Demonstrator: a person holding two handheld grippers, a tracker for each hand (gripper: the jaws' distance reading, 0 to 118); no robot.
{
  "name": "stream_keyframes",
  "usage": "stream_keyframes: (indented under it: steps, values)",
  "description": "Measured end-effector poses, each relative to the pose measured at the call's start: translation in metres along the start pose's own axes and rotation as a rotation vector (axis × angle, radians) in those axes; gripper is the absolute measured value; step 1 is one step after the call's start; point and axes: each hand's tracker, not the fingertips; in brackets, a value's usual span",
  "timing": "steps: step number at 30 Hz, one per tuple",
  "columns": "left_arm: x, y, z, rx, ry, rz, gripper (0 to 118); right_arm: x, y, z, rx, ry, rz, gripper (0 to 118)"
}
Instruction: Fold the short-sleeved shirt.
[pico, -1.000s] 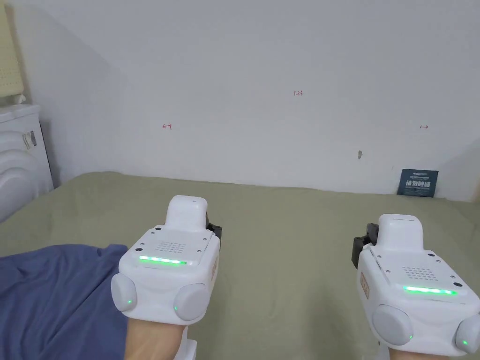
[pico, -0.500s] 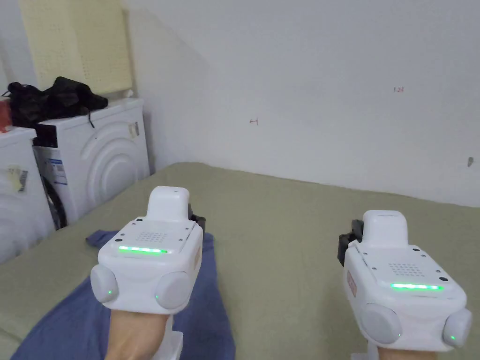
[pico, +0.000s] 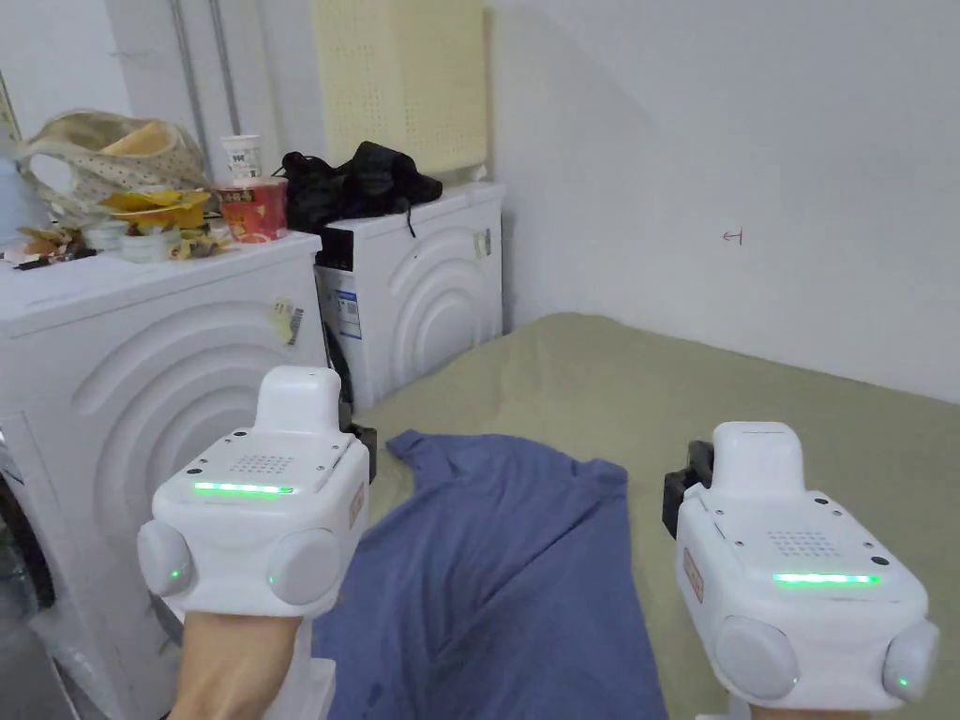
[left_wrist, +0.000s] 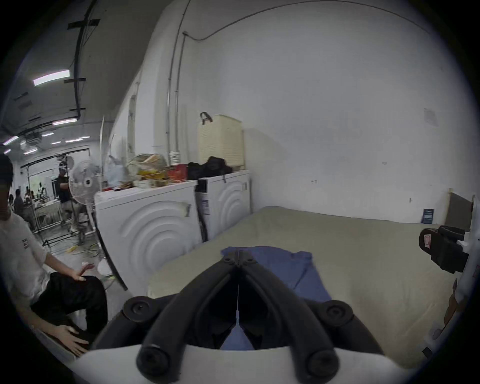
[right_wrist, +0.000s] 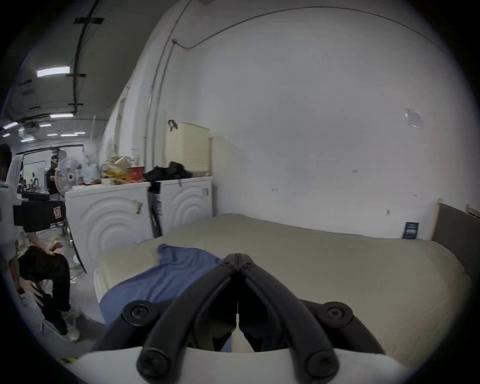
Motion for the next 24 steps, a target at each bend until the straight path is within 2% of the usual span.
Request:
stream_keyframes:
  steps: [5, 10, 18, 24]
  values:
    - [0.001, -0.005, -0.023, -0.033, -0.015, 0.006, 0, -0.002, -0.006, -0.007, -0.020, 0.016, 0.000, 0]
    - [0.029, -0.023, -0.075, -0.101, -0.084, -0.021, 0, 0.009, -0.023, -0.019, -0.068, 0.000, -0.004, 0]
    - [0.110, -0.082, -0.223, -0.409, -0.267, -0.035, 0, 0.038, -0.072, -0.048, -0.189, -0.043, -0.029, 0]
    - [0.146, -0.122, -0.310, -0.639, -0.337, -0.040, 0, 0.057, -0.108, -0.062, -0.256, -0.064, -0.041, 0]
